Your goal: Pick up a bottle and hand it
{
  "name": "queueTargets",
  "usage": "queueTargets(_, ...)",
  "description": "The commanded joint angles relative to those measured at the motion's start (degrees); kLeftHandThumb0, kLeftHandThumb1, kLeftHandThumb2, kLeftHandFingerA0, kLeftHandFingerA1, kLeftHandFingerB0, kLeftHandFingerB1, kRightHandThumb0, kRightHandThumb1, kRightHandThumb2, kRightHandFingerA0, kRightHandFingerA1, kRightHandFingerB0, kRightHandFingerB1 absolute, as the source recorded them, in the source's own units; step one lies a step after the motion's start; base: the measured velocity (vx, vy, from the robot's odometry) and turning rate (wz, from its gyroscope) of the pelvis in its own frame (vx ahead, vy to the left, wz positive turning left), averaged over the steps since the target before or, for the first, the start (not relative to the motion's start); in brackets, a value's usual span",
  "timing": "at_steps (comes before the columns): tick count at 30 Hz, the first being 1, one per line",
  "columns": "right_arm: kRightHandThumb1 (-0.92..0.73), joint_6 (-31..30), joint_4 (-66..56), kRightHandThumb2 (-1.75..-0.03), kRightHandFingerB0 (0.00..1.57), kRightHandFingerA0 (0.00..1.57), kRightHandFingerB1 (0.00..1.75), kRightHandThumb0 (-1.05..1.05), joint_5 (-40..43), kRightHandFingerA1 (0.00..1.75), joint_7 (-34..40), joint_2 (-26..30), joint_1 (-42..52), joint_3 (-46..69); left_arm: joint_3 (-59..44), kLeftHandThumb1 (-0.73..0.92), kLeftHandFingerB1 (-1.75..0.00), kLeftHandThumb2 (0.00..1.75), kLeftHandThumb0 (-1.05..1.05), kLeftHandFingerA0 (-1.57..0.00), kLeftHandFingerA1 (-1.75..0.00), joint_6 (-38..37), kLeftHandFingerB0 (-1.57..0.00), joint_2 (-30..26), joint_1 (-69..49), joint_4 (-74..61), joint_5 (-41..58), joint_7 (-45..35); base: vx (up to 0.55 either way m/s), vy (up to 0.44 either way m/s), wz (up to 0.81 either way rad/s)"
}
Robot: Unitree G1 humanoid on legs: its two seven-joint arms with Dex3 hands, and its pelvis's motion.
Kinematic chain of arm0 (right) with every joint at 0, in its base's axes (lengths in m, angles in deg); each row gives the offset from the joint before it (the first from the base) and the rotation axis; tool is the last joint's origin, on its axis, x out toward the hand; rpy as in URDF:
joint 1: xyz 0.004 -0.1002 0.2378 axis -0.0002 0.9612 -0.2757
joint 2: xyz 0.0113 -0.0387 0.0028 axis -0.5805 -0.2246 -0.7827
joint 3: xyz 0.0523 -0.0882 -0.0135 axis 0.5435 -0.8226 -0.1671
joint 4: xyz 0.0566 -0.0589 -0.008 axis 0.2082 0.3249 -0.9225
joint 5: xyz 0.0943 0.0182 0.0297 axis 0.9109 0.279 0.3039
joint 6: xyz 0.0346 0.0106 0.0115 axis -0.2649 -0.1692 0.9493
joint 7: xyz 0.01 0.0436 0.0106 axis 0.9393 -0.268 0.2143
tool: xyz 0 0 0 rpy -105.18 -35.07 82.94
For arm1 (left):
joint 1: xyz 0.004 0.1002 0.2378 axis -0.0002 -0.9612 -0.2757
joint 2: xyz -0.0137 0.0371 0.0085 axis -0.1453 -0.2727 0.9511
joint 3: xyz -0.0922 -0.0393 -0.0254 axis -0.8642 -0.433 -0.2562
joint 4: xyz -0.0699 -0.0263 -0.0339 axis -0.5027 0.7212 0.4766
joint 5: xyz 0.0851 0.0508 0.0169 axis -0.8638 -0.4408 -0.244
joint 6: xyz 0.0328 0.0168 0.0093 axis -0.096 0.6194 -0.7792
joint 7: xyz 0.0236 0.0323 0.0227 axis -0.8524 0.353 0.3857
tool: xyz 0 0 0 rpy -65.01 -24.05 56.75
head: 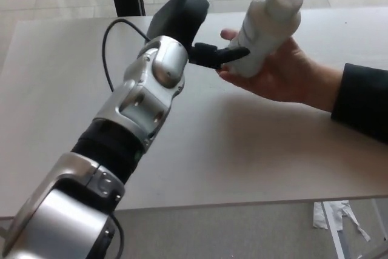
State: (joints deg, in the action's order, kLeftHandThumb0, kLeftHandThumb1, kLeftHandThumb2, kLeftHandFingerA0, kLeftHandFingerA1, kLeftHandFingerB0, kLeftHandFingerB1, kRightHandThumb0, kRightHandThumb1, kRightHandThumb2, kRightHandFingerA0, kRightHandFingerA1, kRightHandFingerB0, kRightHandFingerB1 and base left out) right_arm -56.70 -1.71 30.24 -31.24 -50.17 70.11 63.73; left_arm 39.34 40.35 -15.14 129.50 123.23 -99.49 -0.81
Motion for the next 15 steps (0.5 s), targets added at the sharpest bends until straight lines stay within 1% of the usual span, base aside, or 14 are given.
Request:
queueTargets(1,-0.59,0.1,1.9,-0.58,0.42,0.51,0.50,-0.66,1.2,0.62,0.0,1.0,0.5,2.3,-20.0,0.49,0.00,0.55,-0.71,0.00,0.00,12.0,0.00,-39.2,-33.8,-50.9,11.8,-38.3,0.00,0.000,0.00)
queueTargets(2,-0.59,-0.3,1.6,-0.58,0.42,0.52,0.51,-0.66,0.4,0.62,0.6,1.4,1.2,2.4,-26.8,0.50,0.00,0.82,-0.92,0.00,-0.13,11.2,0.00,-41.6,-37.9,-52.5,13.0,-40.3,0.00,0.000,0.00)
queueTargets(3,-0.60,0.0,1.8,-0.58,0.43,0.52,0.49,-0.64,0.3,0.61,0.7,1.4,1.3,2.5,-31.0,0.47,0.00,0.79,-0.89,0.00,-0.11,11.1,0.00,-42.1,-40.1,-52.8,14.1,-41.2,0.00,0.000,0.00)
queueTargets(4,-0.45,-0.2,1.8,-0.89,0.37,0.48,0.58,-0.65,0.5,0.67,0.5,1.6,1.6,2.7,-36.7,0.50,0.00,0.83,-0.96,0.00,-0.06,11.6,0.00,-42.3,-42.8,-52.9,15.6,-42.2,0.00,0.000,0.00)
queueTargets(5,-0.60,-0.7,1.1,-0.58,0.42,0.48,0.50,-0.63,0.7,0.60,0.4,1.6,2.0,2.9,-45.1,0.42,0.00,0.76,-0.84,0.00,-0.06,11.8,0.00,-42.1,-46.0,-51.8,17.6,-43.3,0.00,0.000,0.00)
queueTargets(6,-0.60,-0.7,1.0,-0.58,0.42,0.48,0.50,-0.63,0.8,0.60,0.4,1.6,2.2,2.9,-47.7,0.42,0.00,0.76,-0.84,0.00,-0.06,12.1,0.00,-42.2,-47.2,-51.7,18.6,-43.4,0.00,0.000,0.00)
queueTargets(7,-0.59,-1.5,0.6,-0.58,0.44,0.50,0.50,-0.62,1.1,0.60,0.7,1.4,2.4,3.0,-52.2,0.47,-0.09,0.79,-0.87,-0.13,-0.04,16.1,0.00,-42.3,-48.5,-52.4,18.1,-43.4,0.00,0.000,0.00)
queueTargets(8,-0.59,-2.0,0.0,-0.58,0.44,0.51,0.50,-0.62,1.6,0.60,0.7,1.2,2.5,3.2,-58.7,0.44,-0.13,0.80,-0.77,-0.07,-0.35,20.0,0.00,-41.8,-50.4,-54.3,16.5,-42.5,0.00,0.000,0.00)
queueTargets(9,-0.59,-1.9,0.3,-0.58,0.43,0.50,0.50,-0.63,1.9,0.61,0.2,1.3,2.6,3.3,-64.8,0.51,-0.18,0.56,-0.68,0.00,-0.41,18.5,0.00,-40.9,-52.6,-53.8,15.6,-40.9,0.00,0.000,0.00)
queueTargets(10,-0.59,-1.7,0.1,-0.58,0.41,0.50,0.50,-0.67,1.9,0.61,0.0,1.5,2.9,3.4,-71.0,0.47,-0.24,0.57,-0.61,0.00,-0.52,17.7,0.00,-39.7,-54.0,-52.2,15.9,-38.4,0.00,0.000,0.00)
queueTargets(11,-0.45,-1.6,-0.6,-0.90,0.34,0.47,0.57,-0.70,1.7,0.67,0.0,1.6,3.4,3.6,-78.5,0.40,-0.22,0.79,-0.68,-0.01,-0.41,17.3,0.00,-38.4,-55.1,-49.2,17.5,-34.9,0.00,0.000,0.00)
queueTargets(12,-0.45,-1.5,-0.9,-0.90,0.34,0.47,0.57,-0.70,1.6,0.67,0.0,1.8,3.6,3.6,-82.0,0.40,-0.22,0.79,-0.68,-0.01,-0.41,16.6,0.00,-37.9,-55.9,-47.2,19.0,-32.9,0.00,0.000,0.00)
queueTargets(13,-0.60,-1.4,-0.7,-0.58,0.39,0.50,0.50,-0.69,1.8,0.62,-0.2,2.0,3.5,3.9,-84.9,0.43,-0.16,0.81,-0.75,-0.01,-0.43,15.4,0.00,-37.7,-56.8,-44.4,19.8,-30.3,0.00,0.000,0.00)
queueTargets(15,-0.60,-2.2,-0.8,-0.59,0.39,0.53,0.50,-0.69,2.8,0.64,-0.5,2.2,3.5,4.5,-88.3,0.42,-0.17,0.82,-0.74,-0.01,-0.50,13.9,0.00,-37.5,-58.0,-40.1,19.6,-25.2,0.00,0.000,0.00)
